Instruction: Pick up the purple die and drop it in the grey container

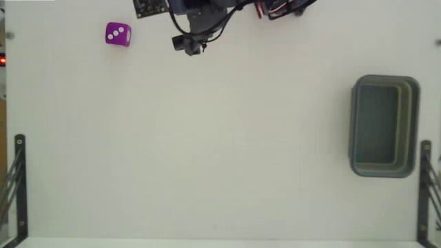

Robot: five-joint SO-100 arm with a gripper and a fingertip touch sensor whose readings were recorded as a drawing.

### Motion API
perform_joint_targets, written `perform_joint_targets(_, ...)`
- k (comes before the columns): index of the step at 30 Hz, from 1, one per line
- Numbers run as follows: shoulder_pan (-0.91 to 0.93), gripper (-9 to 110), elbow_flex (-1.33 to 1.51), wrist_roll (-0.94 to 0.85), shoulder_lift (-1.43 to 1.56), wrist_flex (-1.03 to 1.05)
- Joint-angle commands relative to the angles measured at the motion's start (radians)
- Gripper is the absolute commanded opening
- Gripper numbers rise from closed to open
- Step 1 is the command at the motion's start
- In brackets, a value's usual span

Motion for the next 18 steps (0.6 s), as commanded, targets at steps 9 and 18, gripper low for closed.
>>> perform_joint_targets(9, 0.021, 110, -0.039, 0.005, -0.113, -0.113)
perform_joint_targets(18, 0.021, 110, -0.082, 0.005, -0.228, -0.185)
